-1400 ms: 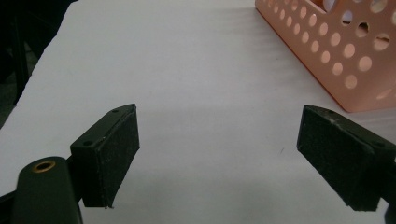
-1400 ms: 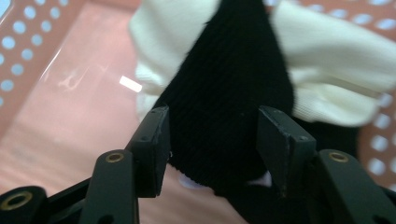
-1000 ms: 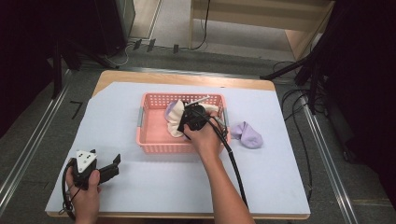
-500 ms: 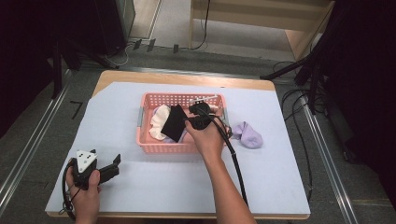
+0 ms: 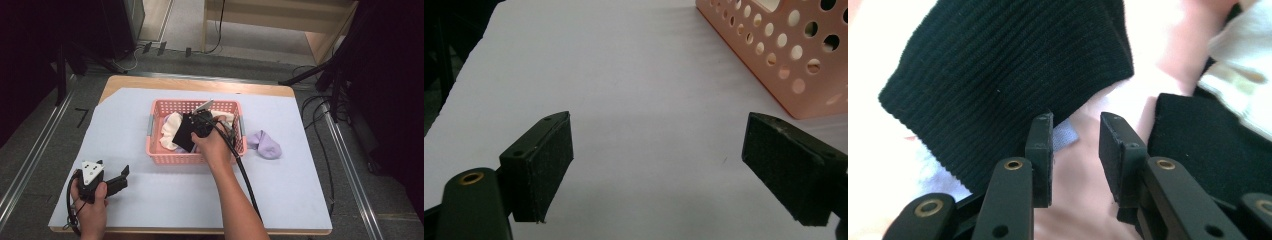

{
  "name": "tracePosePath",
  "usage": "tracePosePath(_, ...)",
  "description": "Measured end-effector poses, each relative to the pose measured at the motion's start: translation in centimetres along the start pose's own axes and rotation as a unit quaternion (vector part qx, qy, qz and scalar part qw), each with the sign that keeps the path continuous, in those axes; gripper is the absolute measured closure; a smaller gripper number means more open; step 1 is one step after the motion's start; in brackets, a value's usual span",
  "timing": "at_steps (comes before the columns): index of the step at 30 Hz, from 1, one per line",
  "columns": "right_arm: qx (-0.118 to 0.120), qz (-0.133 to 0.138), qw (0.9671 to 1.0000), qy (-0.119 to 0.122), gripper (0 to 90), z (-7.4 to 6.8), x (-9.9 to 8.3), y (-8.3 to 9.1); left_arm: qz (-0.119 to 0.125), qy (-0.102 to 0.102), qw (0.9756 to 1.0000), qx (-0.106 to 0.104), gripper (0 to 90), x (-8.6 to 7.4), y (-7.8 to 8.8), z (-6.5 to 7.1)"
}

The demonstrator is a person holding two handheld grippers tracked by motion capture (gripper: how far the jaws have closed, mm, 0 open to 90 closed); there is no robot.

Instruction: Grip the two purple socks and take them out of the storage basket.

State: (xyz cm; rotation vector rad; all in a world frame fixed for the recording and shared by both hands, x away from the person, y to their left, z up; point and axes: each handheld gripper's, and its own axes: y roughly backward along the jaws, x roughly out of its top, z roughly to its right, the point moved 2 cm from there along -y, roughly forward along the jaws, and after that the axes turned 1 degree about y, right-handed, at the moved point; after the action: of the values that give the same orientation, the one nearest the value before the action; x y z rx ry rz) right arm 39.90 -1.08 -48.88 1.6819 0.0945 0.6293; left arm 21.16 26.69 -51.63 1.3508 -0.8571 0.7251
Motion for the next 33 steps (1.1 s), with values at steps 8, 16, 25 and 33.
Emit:
tracePosePath(8,0.062,-0.049,0.9968,-0.009,82.8,-0.1,0.6,-0.9,0.000,0.000,1.0000,-0.002,14.2,0.0,0.0,0.0)
tracePosePath(16,0.065,0.038,0.9970,0.012,86.5,-0.4,-0.5,1.3,0.000,0.000,1.0000,-0.002,14.2,0.0,0.0,0.0)
tracePosePath(25,0.064,0.236,0.9691,0.034,87.1,0.9,-1.4,9.0,-0.001,-0.005,1.0000,0.001,14.2,0.0,0.0,0.0)
tracePosePath(33,0.096,0.349,0.9309,0.051,87.1,0.4,-2.0,12.9,-0.001,-0.008,1.0000,0.001,14.2,0.0,0.0,0.0)
